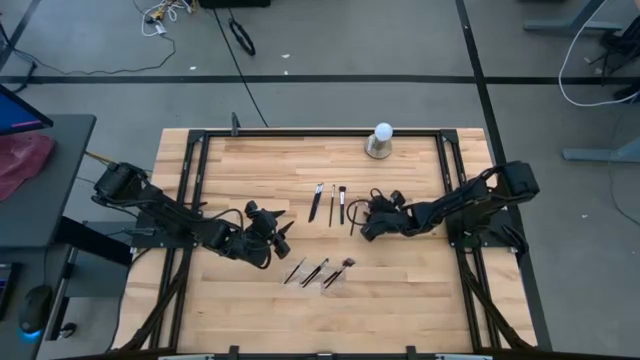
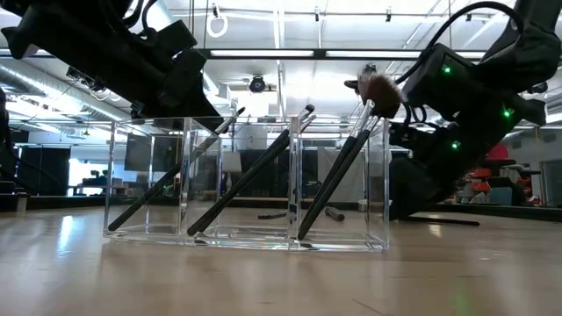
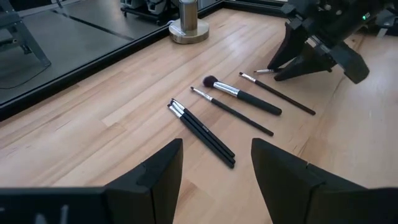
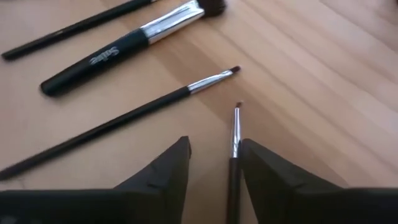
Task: Put items in baskets/containers
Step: Put the black liner brush into the transparent organizer
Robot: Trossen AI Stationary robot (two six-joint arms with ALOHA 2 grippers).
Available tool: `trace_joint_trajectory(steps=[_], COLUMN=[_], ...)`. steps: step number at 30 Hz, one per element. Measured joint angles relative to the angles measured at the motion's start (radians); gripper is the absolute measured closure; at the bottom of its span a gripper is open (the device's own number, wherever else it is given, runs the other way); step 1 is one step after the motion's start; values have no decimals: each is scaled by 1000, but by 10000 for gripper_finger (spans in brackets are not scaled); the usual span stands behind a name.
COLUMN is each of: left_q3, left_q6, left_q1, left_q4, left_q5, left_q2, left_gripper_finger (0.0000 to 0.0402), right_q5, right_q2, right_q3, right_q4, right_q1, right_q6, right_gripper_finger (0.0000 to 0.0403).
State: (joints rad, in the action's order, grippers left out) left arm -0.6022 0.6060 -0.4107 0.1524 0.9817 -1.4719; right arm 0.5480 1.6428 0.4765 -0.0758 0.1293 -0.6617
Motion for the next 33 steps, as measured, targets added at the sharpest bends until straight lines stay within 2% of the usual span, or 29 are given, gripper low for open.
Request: trace_joint_trajectory(steps=[7, 13, 18, 26, 33], left_q3=[0, 0, 0, 0, 0], left_q6=[0, 0, 1, 2, 2], left_q1=[0, 0, 0, 0, 0], left_q4=[0, -2, -1, -1, -1], left_q5=[0, 0, 0, 0, 0], left_q2=[0, 0, 0, 0, 1], left_gripper_finger=[204, 204, 204, 204, 204], right_q5=[1, -13, 27, 36, 51], right_q2=[-10, -88, -108, -95, -45], right_q3=[-68, -208, -314, -336, -334], right_q4=[-123, -261, -392, -466, -514], right_q1=[4, 35, 101, 107, 89], right_q6=[37, 13, 15, 133, 144], right_gripper_finger=[275, 272, 260, 286, 330])
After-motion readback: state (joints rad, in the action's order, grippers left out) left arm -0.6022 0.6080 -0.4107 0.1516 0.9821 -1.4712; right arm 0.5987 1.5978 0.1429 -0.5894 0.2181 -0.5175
